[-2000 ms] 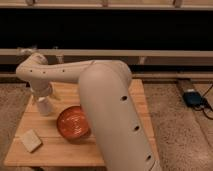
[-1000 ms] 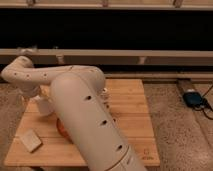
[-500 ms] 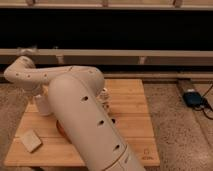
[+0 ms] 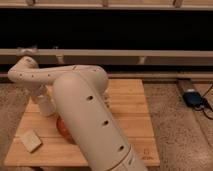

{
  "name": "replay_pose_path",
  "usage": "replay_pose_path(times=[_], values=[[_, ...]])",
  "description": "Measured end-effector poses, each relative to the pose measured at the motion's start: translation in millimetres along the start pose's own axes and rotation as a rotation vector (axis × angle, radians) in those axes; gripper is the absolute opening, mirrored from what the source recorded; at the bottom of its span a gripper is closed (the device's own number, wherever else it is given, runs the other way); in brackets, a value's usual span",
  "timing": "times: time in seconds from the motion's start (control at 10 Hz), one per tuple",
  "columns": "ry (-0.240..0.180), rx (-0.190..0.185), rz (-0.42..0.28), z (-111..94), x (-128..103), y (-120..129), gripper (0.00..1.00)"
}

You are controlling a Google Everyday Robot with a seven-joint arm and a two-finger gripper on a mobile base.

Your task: Place the ceramic cup over the eraser

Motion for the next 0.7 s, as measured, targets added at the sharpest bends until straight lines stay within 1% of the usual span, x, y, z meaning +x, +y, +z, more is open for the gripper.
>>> replay_pose_path(times=[0.1,0.2,0.4,0.6,0.7], values=[[0.004,0.008,0.006,-10.4,-4.2,2.7,0.00],[0.016,0.027,0.009,-28.4,-10.5,3.4,0.00],[0.041,0.048,0.012,-53.4,-21.0,10.7,0.00],[0.089,0.081,0.022,-87.3,-42.4,24.3,0.00],[0.105,0.091,0.032,-96.6,-51.3,32.1,0.00]])
